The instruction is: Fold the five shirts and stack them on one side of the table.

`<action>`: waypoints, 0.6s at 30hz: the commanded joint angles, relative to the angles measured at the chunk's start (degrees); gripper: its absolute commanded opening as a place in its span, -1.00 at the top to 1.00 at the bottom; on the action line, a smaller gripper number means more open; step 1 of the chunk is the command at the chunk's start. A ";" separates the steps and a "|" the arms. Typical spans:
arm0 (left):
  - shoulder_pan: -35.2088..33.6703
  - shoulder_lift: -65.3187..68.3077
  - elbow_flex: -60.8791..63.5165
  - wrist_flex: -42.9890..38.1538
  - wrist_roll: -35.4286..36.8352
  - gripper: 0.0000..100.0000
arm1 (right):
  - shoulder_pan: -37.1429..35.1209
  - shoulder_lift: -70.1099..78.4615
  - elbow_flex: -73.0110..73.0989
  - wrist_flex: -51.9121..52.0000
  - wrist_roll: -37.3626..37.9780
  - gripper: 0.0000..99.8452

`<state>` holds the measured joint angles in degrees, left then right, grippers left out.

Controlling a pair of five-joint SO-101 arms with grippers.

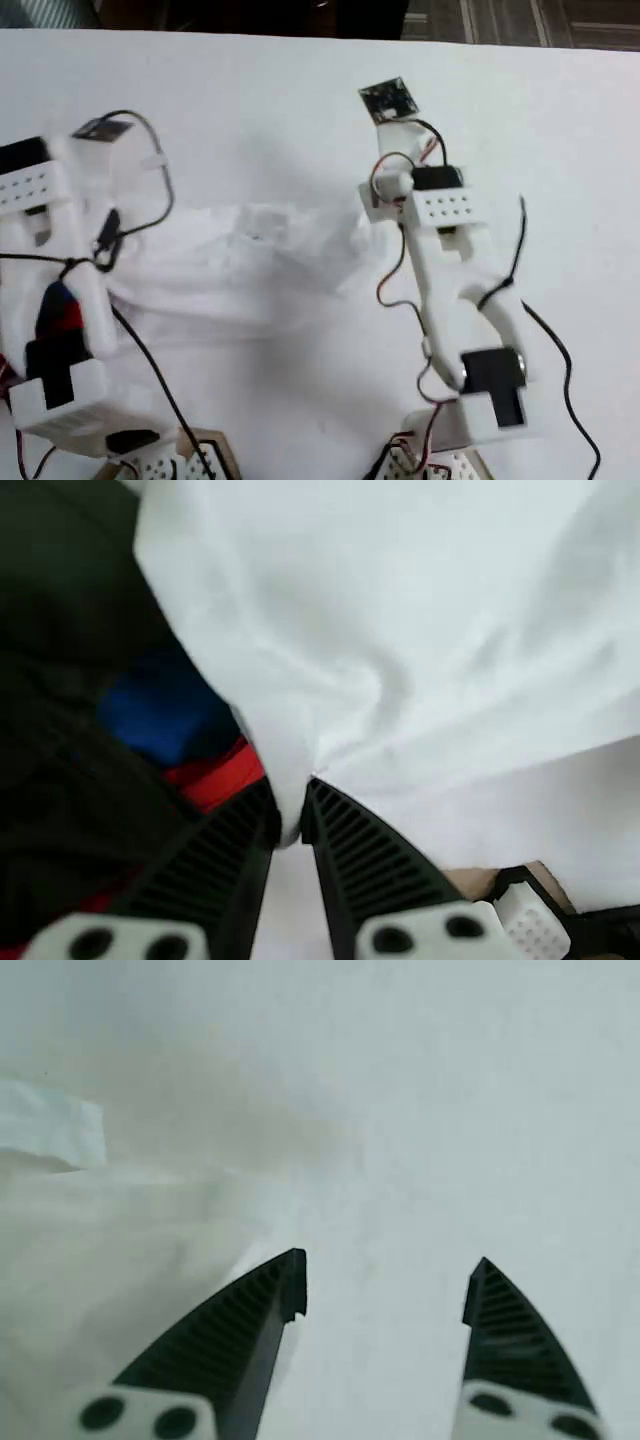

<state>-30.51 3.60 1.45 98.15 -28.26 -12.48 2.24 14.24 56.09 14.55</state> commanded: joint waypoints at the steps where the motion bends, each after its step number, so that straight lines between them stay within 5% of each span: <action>1: -4.57 -3.16 -0.66 -1.05 -2.73 0.95 | -2.95 9.27 -8.70 4.18 -0.44 0.48; 9: -4.66 -2.99 -0.40 -0.97 -5.45 0.95 | -10.15 22.46 -25.85 14.99 -0.44 0.48; 18: -0.18 -2.99 -0.40 -0.79 -5.45 0.95 | -11.74 23.78 -26.20 32.40 5.63 0.49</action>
<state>-32.88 3.60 1.45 97.80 -33.36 -23.12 26.15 -10.02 85.19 18.33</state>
